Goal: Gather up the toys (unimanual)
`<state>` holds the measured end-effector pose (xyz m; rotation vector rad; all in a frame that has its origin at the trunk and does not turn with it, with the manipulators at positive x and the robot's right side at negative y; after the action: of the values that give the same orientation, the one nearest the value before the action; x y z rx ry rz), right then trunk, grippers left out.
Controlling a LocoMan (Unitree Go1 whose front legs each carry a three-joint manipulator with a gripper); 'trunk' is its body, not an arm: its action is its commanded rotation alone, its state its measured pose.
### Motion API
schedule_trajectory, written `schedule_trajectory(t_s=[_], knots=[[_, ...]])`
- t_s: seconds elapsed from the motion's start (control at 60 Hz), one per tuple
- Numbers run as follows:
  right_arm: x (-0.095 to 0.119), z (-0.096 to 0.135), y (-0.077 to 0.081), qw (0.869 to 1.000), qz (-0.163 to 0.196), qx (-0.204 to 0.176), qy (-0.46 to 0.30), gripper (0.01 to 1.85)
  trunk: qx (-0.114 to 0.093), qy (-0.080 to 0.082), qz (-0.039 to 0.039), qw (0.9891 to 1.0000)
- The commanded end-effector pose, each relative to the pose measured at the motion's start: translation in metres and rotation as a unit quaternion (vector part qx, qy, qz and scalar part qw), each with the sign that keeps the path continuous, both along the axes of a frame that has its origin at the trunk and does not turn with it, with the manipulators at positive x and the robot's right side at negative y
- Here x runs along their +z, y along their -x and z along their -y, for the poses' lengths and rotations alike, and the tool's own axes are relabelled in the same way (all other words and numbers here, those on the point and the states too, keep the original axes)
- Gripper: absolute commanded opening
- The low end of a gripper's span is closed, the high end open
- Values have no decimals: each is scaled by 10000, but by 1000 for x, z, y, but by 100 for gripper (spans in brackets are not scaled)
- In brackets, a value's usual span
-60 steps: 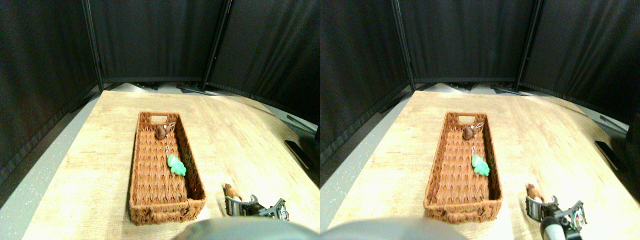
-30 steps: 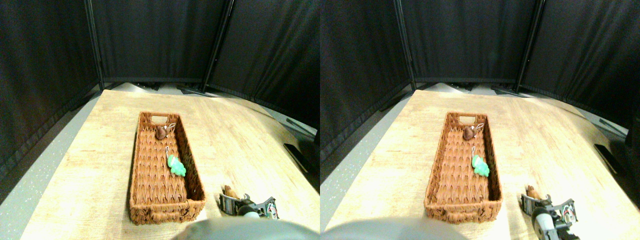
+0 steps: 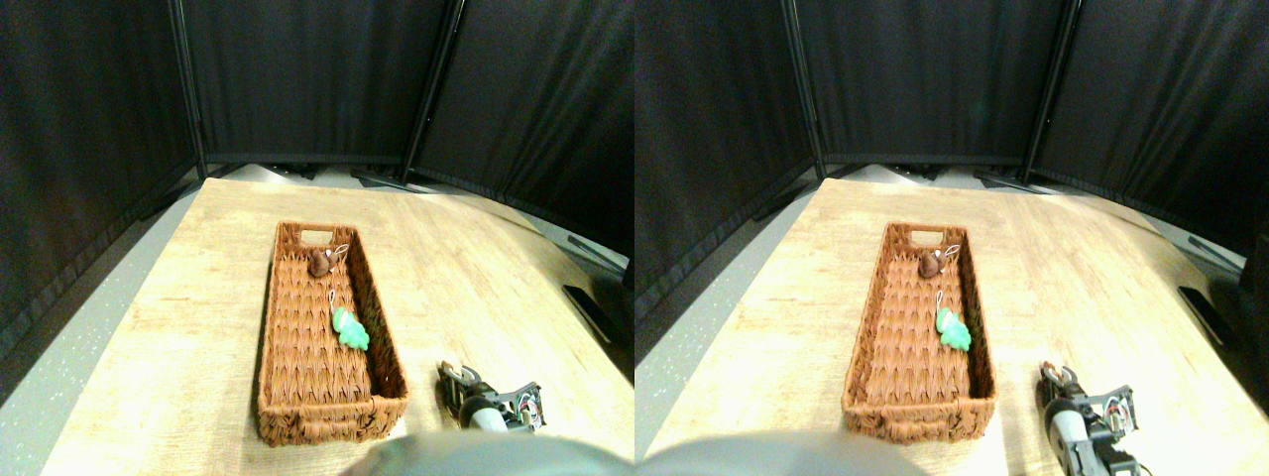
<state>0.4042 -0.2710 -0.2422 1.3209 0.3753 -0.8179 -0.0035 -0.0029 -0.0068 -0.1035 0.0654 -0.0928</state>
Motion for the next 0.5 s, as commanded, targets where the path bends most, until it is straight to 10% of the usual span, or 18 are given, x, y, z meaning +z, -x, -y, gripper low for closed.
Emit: schedule_trajectory(t_s=[0.017, 0.5], knots=[[0, 1, -1, 9998, -15, -154, 124, 6, -10, 24, -56, 10000], [41, -10, -17, 9897, 580, 595, 1169, 6, -18, 86, 48, 9999]])
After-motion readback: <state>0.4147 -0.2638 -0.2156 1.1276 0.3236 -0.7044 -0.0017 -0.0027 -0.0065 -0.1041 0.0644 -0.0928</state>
